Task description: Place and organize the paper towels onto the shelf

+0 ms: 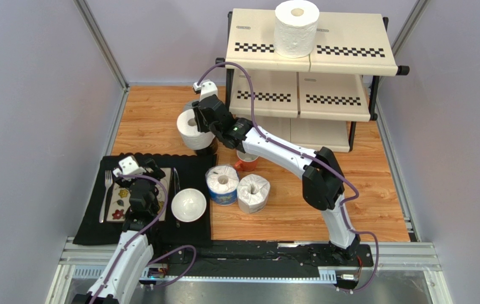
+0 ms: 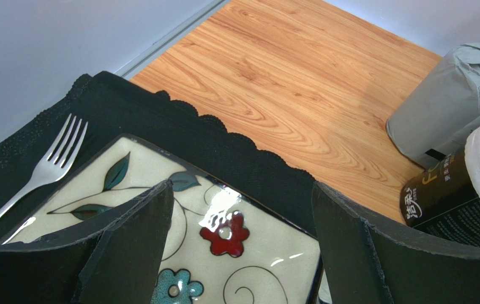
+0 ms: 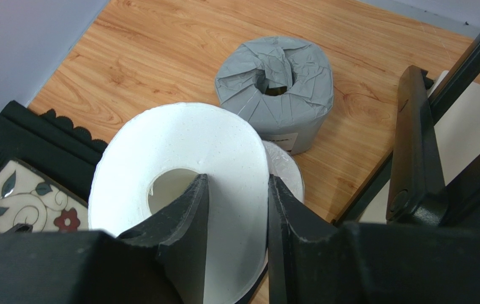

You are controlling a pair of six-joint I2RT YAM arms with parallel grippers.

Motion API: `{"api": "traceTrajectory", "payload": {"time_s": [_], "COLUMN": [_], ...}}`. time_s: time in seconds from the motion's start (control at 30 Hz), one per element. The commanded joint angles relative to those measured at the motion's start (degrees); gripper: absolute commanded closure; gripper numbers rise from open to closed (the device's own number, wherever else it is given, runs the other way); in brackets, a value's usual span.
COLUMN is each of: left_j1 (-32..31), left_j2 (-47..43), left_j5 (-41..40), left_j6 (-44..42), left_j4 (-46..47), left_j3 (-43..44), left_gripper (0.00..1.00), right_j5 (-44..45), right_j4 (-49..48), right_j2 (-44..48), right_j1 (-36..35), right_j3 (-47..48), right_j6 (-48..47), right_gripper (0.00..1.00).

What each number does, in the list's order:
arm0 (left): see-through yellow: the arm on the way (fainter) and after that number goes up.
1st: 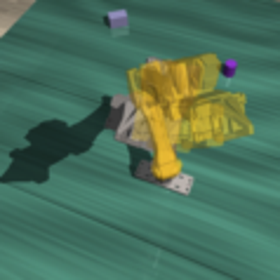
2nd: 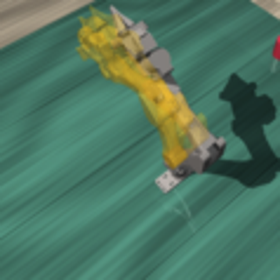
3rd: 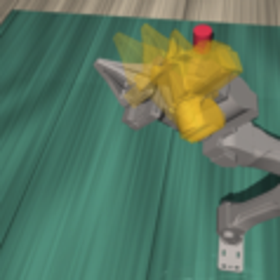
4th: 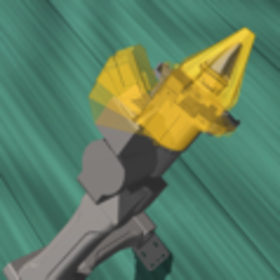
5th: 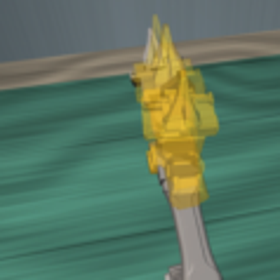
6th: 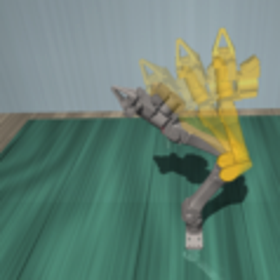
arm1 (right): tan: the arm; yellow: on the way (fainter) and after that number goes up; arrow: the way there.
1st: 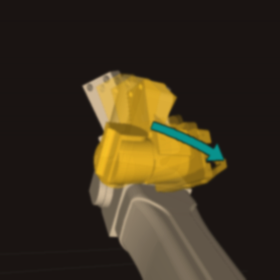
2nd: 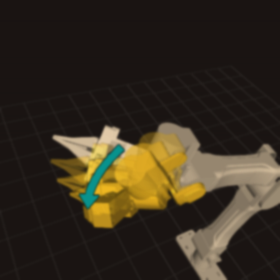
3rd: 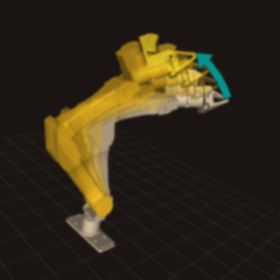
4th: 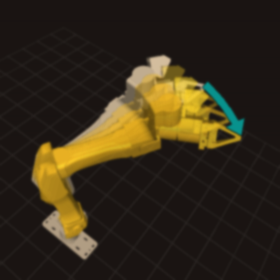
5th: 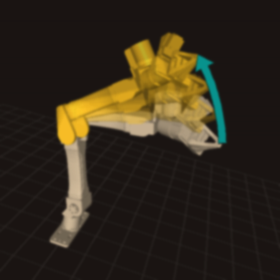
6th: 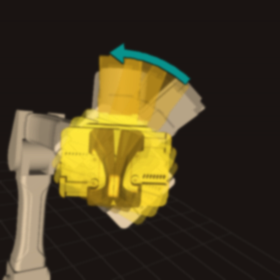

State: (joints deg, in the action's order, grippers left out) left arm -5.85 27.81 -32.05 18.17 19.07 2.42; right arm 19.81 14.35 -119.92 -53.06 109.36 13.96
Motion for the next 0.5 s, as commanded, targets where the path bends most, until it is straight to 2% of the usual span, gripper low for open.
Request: {"api": "traceTrajectory", "payload": {"time_s": [0.0, 0.47], "left_j1": [0.3, 0.3], "left_j2": [0.1, 0.3], "left_j5": [-0.3, -0.3], "left_j6": [0.9, 1.0], "left_j4": [1.5, 1.8], "left_j3": [-14.8, -14.9], "left_gripper": [0.12, 0.12], "right_j5": [-2.3, -8.7], "right_j4": [1.1, 6.0], "right_j2": [3.1, 14.2], "right_j1": [0.3, 0.2], "right_j3": [6.7, 19.7], "right_j6": [-0.9, -1.1], "right_gripper": [0.93, 0.97]}}
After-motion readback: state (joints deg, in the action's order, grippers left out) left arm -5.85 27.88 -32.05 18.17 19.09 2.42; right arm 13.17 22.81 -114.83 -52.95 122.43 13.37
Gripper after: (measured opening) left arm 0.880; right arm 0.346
